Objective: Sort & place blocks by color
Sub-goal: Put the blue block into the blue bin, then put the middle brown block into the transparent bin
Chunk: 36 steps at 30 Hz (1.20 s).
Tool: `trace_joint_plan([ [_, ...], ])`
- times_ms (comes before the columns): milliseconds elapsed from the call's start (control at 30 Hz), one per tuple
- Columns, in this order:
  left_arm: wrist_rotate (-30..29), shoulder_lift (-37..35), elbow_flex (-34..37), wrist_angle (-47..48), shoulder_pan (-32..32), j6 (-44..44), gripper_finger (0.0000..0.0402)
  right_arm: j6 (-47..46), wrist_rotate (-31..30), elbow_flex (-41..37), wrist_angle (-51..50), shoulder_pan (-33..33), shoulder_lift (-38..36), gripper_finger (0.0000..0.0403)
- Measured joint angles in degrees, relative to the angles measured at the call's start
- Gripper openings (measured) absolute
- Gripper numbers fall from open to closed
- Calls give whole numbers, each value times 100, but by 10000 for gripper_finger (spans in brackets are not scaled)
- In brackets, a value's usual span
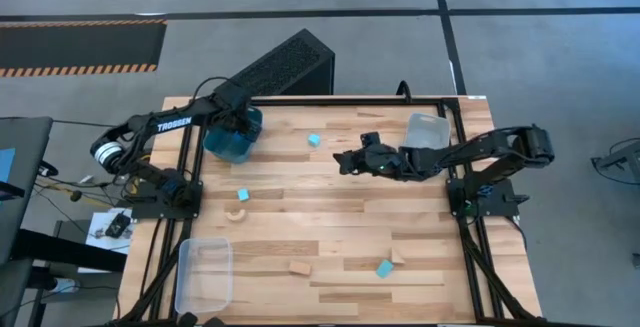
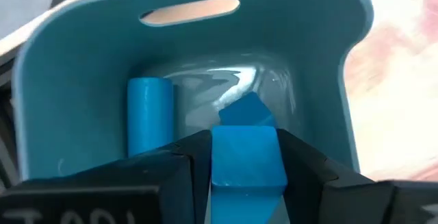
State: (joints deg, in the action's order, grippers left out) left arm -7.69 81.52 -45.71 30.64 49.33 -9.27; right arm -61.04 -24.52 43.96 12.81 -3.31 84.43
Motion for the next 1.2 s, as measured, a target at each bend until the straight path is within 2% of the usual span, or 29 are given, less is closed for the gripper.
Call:
trace_joint_plan([
  [167,265,74,-2,8,81,-50,110,-41,747,38,569,-269,211,255],
  [300,237,81,-2,12,91,-204,116,-190,690,34,1029,-272,369,255],
  [533,-67,81,-2,78,92,-347,168,147,656,38,2024,-187,485,255],
  [767,-57,81,-2,32,90,-435,186,198,740,38,1976,-129,482,255],
  [967,-123,-125,-2,77,-65,-838,188,-133,1392,38,1712,-108,445,255],
  [1067,-370,-477,-2,219,-250,-1112,188,-129,1413,37,1233,-18,209,255],
  [1200,-523,-1143,-2,217,-612,-1295,188,-24,1269,37,-193,235,-236,255],
])
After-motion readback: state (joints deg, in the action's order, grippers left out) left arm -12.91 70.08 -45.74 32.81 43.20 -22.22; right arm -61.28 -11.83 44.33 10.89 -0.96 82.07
